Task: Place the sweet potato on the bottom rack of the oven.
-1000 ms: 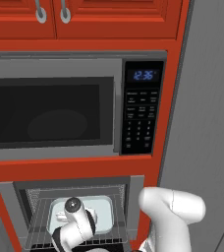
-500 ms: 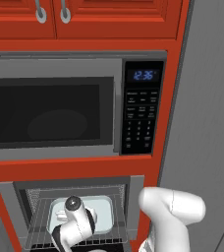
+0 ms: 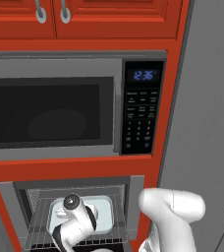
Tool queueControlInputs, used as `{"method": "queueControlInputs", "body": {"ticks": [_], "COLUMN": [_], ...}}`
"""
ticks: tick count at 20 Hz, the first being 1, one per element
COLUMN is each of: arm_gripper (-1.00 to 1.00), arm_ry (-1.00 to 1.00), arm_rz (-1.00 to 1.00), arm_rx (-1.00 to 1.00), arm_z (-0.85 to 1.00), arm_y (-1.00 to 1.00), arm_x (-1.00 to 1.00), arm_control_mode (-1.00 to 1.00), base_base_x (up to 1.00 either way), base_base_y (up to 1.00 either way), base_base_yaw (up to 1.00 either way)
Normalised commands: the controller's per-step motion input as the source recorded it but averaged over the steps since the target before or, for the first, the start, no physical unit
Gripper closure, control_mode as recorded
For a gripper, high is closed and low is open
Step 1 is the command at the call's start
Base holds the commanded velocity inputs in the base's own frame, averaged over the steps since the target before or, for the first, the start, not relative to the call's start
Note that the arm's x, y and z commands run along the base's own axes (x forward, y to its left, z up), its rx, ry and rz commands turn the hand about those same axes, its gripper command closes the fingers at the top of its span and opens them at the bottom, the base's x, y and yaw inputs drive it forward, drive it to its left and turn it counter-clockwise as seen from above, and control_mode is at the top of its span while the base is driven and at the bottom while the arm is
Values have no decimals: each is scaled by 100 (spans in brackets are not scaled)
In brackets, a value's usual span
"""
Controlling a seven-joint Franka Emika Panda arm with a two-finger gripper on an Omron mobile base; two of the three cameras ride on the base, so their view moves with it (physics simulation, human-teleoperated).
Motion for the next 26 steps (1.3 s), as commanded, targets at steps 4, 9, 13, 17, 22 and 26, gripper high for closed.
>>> {"method": "queueControlInputs", "body": {"ticks": [4, 9, 13, 17, 22, 26], "arm_gripper": [-100, -100, -100, -100, -100, -100], "arm_ry": [-13, -3, 0, 0, 0, 0], "arm_rz": [0, 0, 0, 0, 0, 2], "arm_rx": [0, 0, 0, 0, 0, 2], "arm_z": [90, 76, 83, 100, 94, 81], "arm_y": [0, 0, 0, 0, 0, 0], "arm_x": [-68, -82, -85, -69, -55, -14], "arm_control_mode": [-100, -100, -100, -100, -100, -100], "base_base_x": [0, 0, 0, 0, 0, 0], "base_base_y": [0, 0, 0, 0, 0, 0], "base_base_yaw": [0, 0, 0, 0, 0, 0]}}
